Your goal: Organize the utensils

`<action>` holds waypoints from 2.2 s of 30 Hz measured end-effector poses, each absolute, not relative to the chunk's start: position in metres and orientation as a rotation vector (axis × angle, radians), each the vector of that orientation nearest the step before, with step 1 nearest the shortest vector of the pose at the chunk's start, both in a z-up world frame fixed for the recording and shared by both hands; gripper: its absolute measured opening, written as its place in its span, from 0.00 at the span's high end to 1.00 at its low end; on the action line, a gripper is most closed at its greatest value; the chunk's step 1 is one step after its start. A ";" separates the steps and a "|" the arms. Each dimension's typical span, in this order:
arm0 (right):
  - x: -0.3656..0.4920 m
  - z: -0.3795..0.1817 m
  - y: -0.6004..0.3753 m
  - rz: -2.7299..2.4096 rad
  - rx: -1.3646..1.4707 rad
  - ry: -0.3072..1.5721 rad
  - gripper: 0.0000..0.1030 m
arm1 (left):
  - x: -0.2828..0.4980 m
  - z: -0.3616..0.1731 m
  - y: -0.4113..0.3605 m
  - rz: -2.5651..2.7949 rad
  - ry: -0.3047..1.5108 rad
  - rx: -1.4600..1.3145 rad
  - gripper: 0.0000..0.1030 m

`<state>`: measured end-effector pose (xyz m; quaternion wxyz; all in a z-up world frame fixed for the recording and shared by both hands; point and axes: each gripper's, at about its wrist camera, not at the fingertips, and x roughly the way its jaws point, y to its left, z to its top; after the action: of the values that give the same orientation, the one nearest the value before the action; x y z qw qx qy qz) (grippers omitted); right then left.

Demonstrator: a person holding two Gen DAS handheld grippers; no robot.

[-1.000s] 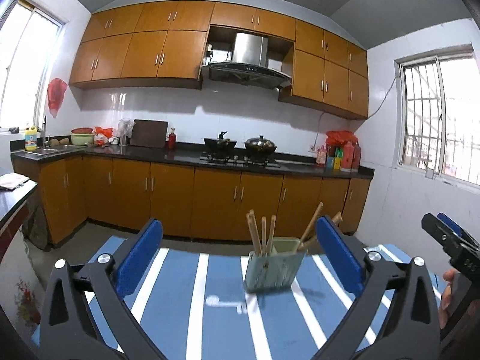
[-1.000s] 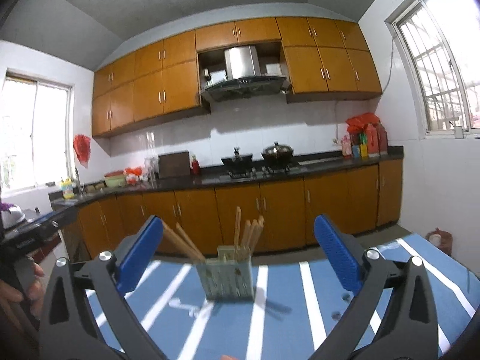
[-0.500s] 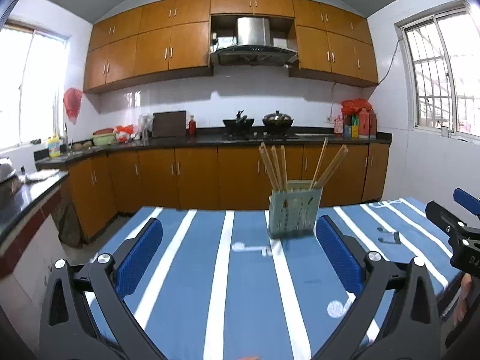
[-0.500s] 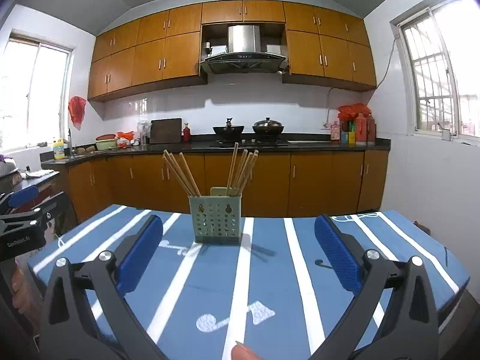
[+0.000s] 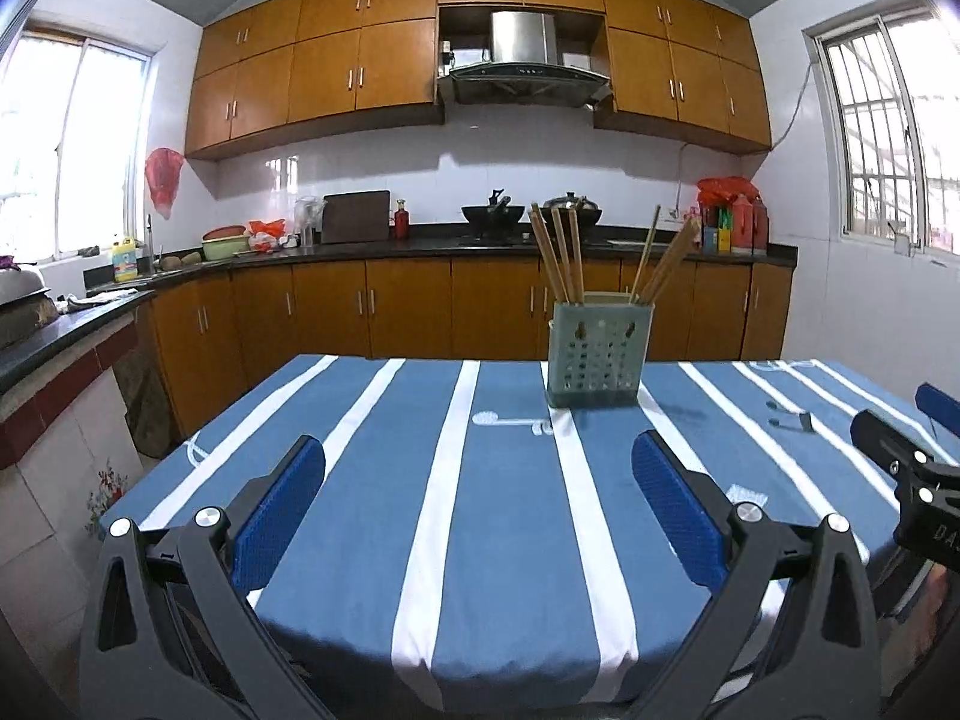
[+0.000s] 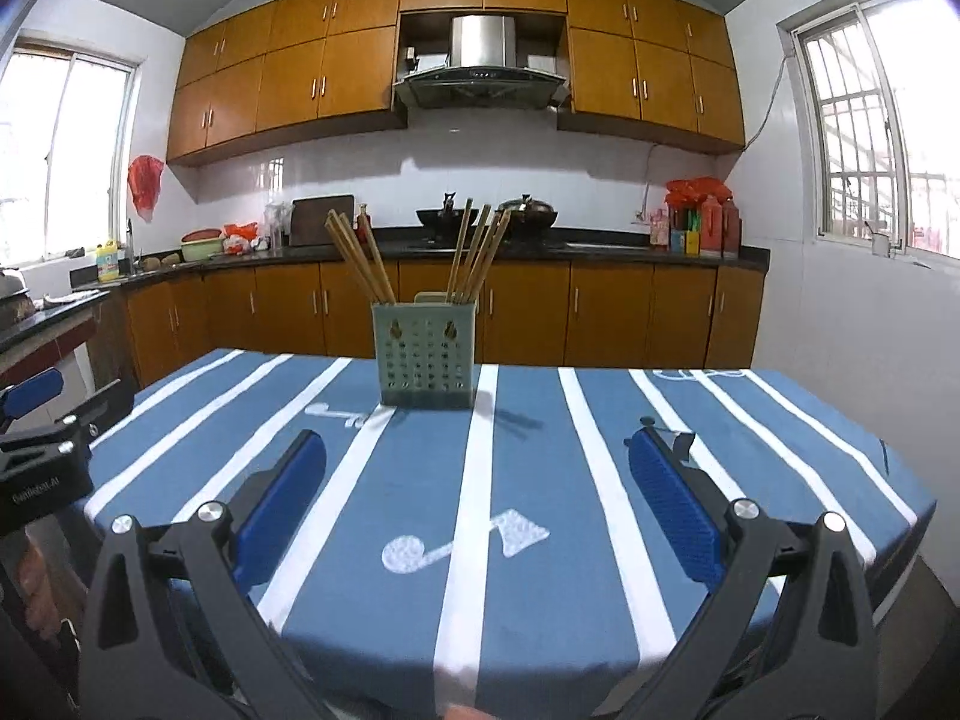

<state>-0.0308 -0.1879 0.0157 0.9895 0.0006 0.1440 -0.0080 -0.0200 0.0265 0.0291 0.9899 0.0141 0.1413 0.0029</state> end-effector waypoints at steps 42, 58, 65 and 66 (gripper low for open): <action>-0.030 -0.009 -0.193 -0.047 0.058 0.372 0.04 | -0.025 -0.005 0.023 -0.031 0.392 -0.003 0.02; -0.030 -0.010 -0.193 -0.048 0.057 0.372 0.04 | -0.024 -0.007 0.023 -0.030 0.394 0.000 0.02; -0.030 -0.010 -0.193 -0.048 0.057 0.372 0.04 | -0.024 -0.007 0.023 -0.030 0.394 0.001 0.02; -0.030 -0.010 -0.193 -0.048 0.056 0.372 0.04 | -0.024 -0.007 0.023 -0.030 0.394 0.001 0.02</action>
<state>-0.0299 -0.1934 -0.0095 0.9821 0.0281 0.1848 -0.0239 -0.0242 0.0227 -0.0066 0.9805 0.0005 0.1958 -0.0149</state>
